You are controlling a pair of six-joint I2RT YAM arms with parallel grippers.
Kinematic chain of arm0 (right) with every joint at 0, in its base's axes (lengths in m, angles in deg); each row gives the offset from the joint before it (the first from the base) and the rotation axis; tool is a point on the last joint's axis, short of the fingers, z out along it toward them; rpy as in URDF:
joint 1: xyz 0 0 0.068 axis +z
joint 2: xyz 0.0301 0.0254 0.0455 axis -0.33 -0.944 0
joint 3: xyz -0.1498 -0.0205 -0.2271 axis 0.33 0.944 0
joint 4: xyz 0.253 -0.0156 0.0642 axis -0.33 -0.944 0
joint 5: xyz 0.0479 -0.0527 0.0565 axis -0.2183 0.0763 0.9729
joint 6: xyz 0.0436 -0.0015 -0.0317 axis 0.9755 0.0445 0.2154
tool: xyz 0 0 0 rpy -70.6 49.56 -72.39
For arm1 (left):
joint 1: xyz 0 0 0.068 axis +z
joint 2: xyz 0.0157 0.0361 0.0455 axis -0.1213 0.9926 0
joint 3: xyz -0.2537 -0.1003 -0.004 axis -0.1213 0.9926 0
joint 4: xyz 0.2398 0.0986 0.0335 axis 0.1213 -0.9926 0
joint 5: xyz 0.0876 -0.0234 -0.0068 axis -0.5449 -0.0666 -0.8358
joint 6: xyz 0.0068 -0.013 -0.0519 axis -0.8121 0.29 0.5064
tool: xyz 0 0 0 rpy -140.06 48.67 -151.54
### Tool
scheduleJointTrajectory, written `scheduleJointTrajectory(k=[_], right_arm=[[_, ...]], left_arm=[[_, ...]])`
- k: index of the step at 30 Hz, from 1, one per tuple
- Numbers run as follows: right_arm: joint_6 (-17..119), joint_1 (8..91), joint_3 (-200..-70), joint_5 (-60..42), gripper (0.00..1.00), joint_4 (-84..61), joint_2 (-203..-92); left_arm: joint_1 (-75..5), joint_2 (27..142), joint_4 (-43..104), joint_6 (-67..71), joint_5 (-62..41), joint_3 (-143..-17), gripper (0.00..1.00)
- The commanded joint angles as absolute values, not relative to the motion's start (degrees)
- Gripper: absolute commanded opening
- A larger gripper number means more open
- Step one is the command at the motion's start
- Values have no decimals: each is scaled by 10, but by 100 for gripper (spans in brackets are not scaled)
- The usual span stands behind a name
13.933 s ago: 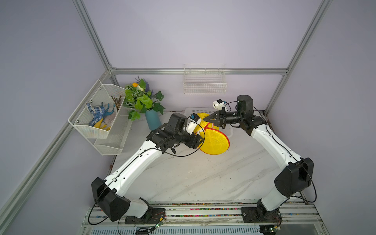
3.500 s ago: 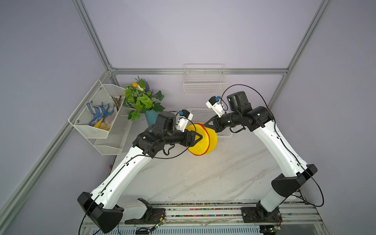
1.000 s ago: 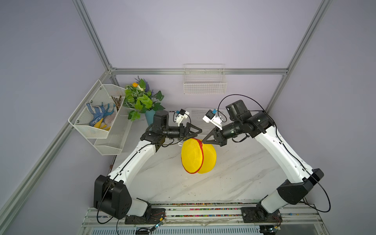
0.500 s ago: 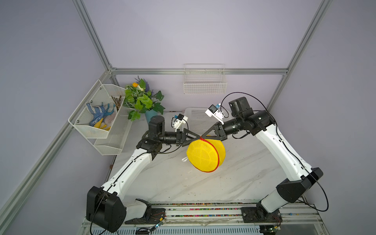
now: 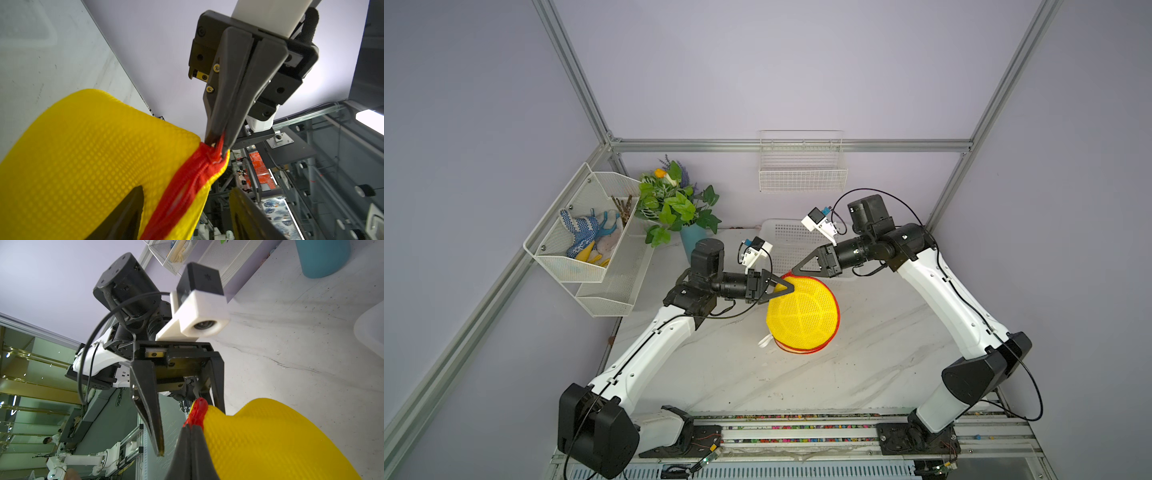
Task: Turn the laundry bag inside out
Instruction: Zip the zipper on the laundry bag.
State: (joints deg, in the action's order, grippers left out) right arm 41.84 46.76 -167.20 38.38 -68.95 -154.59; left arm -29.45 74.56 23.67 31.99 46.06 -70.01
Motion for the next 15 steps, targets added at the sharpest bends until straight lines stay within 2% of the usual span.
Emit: scheduleJointTrajectory(k=[1,6,9,15], right_arm=[[440,466,-1677,396,0,-662,-1548],[443,464,-1671,390,0,-669,-1545],[446,454,-1660,377,0,-680,-1539],[480,409,-1643,310,0,-723,-1546]], left_arm=[[-305,769,208,289,468,-721,55],[-311,800,120,219,437,-783,16],[-310,808,26,143,393,-828,2],[-295,804,-36,96,346,-890,0]])
